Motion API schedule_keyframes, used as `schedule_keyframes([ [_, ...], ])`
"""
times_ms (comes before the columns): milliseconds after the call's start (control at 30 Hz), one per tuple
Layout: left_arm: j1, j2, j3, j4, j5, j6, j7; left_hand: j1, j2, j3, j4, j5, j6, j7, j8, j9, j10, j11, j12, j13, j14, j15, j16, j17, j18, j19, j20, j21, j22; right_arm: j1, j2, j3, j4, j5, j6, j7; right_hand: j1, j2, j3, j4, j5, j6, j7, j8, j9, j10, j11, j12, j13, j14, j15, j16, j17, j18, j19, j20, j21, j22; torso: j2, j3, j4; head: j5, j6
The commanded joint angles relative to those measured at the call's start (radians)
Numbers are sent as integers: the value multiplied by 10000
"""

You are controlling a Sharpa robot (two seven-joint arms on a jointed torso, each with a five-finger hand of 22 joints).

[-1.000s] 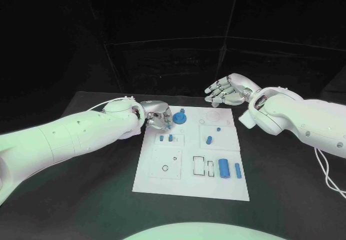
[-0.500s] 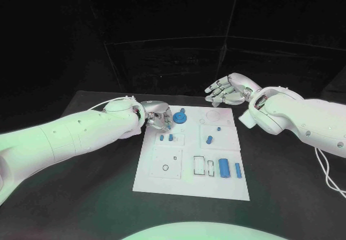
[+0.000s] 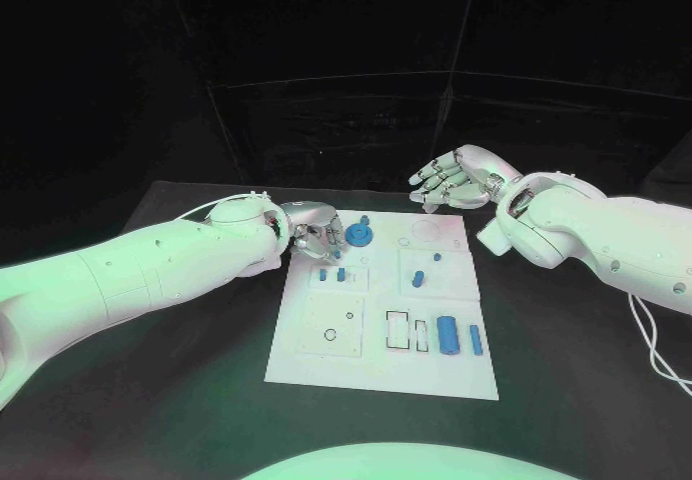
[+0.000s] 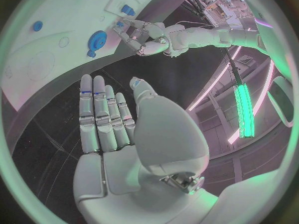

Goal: Assemble the parts on the task board

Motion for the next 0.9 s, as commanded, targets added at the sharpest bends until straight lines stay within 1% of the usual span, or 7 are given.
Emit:
schedule_keyframes([
  [33,13,4,4,1,47,15,-39,18,-114,-87,-14,-47,-113,20,-81,10,-108,6,-90,-8,56,72,-39,-21,-140,1,61,49,8,20,2,7,4,22,20,84,77,31,26,-15,28,-67,302,36,-8,-49,-2,56,-12,-56,15,-23,-14,80,-40,36,-37,-11,0,-2,0,-5,0],
  [467,14,-349,18,218,100,-282,-15,92,-166,-244,-55,-47,-287,80,-320,25,-476,93,-385,-5,26,136,-62,-163,-115,-49,125,-41,-79,20,-80,6,-102,-601,292,-431,247,-4,137,-177,-50,79,259,140,15,-50,-36,80,-14,-31,-16,-8,-122,95,1,14,-58,-27,-20,-13,20,-33,16],
  [600,45,-697,51,388,766,-713,179,190,-42,-259,-59,-41,-130,138,-301,57,-605,145,-464,7,20,177,-55,-195,-91,-89,162,-154,-202,19,-191,5,-165,-1977,741,-861,779,-102,629,-687,-657,1081,-182,419,51,483,-384,46,-34,1139,-514,464,-52,107,807,-438,610,358,-30,-10,25,-68,48],
  [700,84,-985,67,518,2191,-1151,585,258,101,-173,-58,-36,149,185,-189,95,-520,166,-434,24,24,196,-18,-118,-34,-174,184,-407,-497,16,-276,4,-183,-3089,1059,-1122,844,-164,910,-863,-824,1534,-353,373,-3,910,-574,-129,-29,1952,-768,830,142,104,1239,-717,1233,772,-26,-9,18,-100,72],
  [767,114,-1206,72,617,3922,-1484,1171,215,211,-116,0,-34,315,226,-127,106,-304,165,-338,51,3,206,-33,-167,5,-255,201,-590,-700,9,-341,1,-164,-4068,1212,-1281,814,-241,1121,-957,-916,1789,-443,266,-45,1192,-715,-311,-30,2415,-893,1087,318,100,1441,-881,1714,1116,-21,-8,2,-158,111],
  [833,133,-1378,73,709,5943,-1636,1879,150,287,-60,60,-34,421,229,-94,96,-235,167,-307,38,-249,217,-382,-893,176,-627,223,-1440,-1647,-30,-409,-1,-102,-5011,1284,-1413,717,-318,1413,-1016,-1017,2028,-497,17,-68,1446,-850,-538,-31,2597,-979,1364,550,73,1488,-989,2232,1521,-6,-3,0,-270,166],
  [900,142,-1484,70,797,7686,-1534,2476,100,374,20,118,-25,382,270,-137,57,-317,205,-325,12,-868,262,-1168,-2360,337,-1231,268,-2453,-2645,-91,-465,-3,-19,-5688,1272,-1513,529,-474,1700,-1057,-1094,2215,-538,-303,-57,1590,-853,-789,-13,2700,-1021,1985,952,79,1396,-1049,2737,1948,-7,1,-3,-337,201],
])
